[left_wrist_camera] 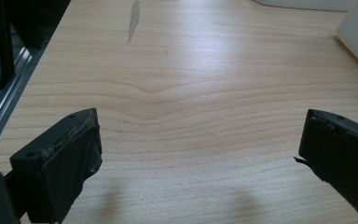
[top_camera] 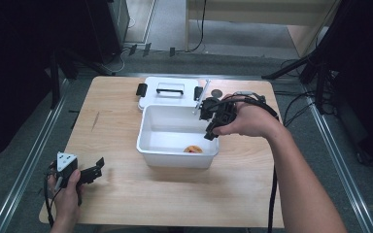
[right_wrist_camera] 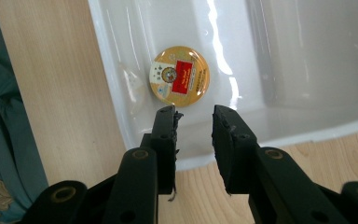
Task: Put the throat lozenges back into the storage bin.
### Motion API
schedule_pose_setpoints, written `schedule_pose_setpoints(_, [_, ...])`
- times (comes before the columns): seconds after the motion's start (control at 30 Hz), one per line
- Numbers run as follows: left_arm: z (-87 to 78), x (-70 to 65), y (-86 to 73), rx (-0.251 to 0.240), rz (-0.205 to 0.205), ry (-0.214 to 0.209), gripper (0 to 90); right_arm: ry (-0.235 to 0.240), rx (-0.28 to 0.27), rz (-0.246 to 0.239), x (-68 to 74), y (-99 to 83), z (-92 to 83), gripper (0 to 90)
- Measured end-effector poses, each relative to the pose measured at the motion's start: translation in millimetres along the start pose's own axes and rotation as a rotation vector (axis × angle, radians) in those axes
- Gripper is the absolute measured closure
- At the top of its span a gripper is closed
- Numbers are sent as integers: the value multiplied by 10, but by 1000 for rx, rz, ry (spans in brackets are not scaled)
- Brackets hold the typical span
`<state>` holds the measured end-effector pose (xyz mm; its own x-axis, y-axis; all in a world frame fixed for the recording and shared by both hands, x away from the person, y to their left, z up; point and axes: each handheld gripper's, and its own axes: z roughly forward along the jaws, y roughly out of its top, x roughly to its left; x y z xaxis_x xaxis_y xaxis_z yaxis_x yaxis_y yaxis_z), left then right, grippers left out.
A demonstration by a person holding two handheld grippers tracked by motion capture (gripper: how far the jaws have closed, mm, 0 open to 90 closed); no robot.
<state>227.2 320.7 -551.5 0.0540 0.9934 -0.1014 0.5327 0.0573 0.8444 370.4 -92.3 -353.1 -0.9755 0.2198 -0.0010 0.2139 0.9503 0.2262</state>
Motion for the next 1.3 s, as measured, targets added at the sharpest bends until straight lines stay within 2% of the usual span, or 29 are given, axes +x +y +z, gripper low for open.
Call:
schedule_pose_setpoints(0.27, [0, -4, 1, 1, 4, 2, 0, -20, -3, 33, 40, -252, -163, 701])
schedule_pose_setpoints(0.6, [0, -6, 0, 0, 4, 4, 0, -29, -9, 71, 70, -533, -207, 694])
schedule_pose_setpoints(0.93, [1, -7, -1, -1, 1, 5, 0, -19, -19, 134, 66, -913, -125, 676])
schedule_pose_setpoints(1.3, [0, -5, -2, -2, 0, 4, 0, -7, -12, 190, 79, -1201, 56, 640])
